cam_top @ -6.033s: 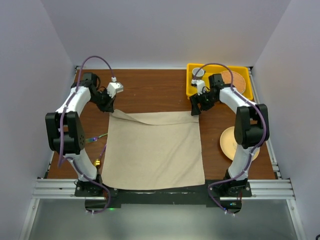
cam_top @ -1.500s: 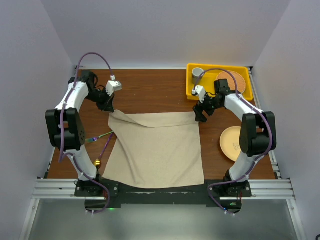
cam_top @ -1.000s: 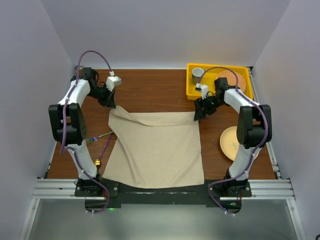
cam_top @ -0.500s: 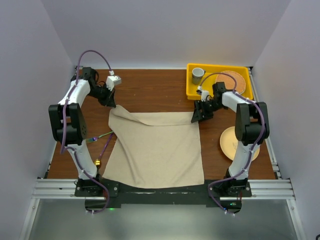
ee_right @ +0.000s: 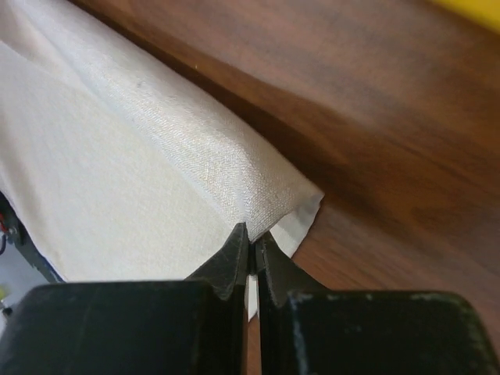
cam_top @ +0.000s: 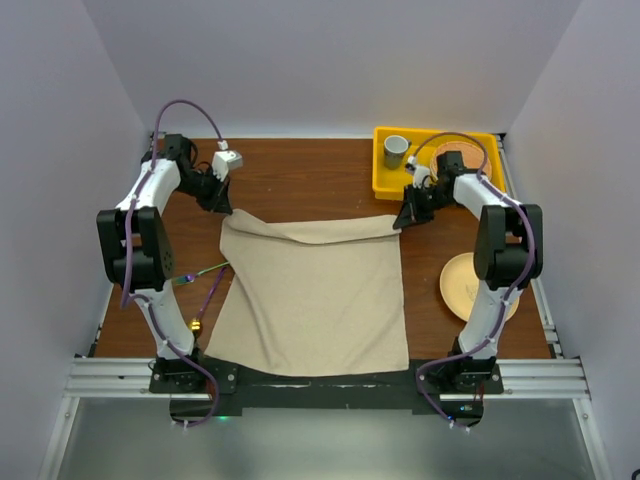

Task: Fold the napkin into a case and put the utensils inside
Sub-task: Fold and flatten the napkin at the center of the board.

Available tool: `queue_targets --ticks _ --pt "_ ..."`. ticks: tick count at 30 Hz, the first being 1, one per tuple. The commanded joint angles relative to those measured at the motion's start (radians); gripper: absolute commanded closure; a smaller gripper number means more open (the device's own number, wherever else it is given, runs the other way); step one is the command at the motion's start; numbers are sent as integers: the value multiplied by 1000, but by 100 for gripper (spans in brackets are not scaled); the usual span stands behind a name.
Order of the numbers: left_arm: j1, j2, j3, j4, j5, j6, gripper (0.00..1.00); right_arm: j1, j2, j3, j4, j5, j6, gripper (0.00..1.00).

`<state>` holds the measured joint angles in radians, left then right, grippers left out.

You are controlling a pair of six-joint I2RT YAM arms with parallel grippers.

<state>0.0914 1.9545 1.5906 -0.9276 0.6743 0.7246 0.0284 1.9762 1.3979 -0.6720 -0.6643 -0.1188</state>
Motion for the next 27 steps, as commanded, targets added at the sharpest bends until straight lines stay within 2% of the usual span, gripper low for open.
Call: queue_targets --ticks 1,8,15,18,21,27 --pt "5 -51 5 32 34 -14 100 -25 -5 88 -58 6 -27 100" --pt "7 -57 48 145 73 -125 100 -90 18 240 -84 -8 4 100" --pt "-1 -2 239 133 102 -162 100 -113 55 415 -175 -11 -18 100" --pt "-1 -22 241 87 100 -96 100 -111 17 418 -211 -18 -42 100" --pt "2 -77 168 24 90 18 100 -111 -45 356 -259 -31 -74 100" --pt "2 -224 -56 -201 70 303 100 -111 -197 84 -365 -8 -148 100"
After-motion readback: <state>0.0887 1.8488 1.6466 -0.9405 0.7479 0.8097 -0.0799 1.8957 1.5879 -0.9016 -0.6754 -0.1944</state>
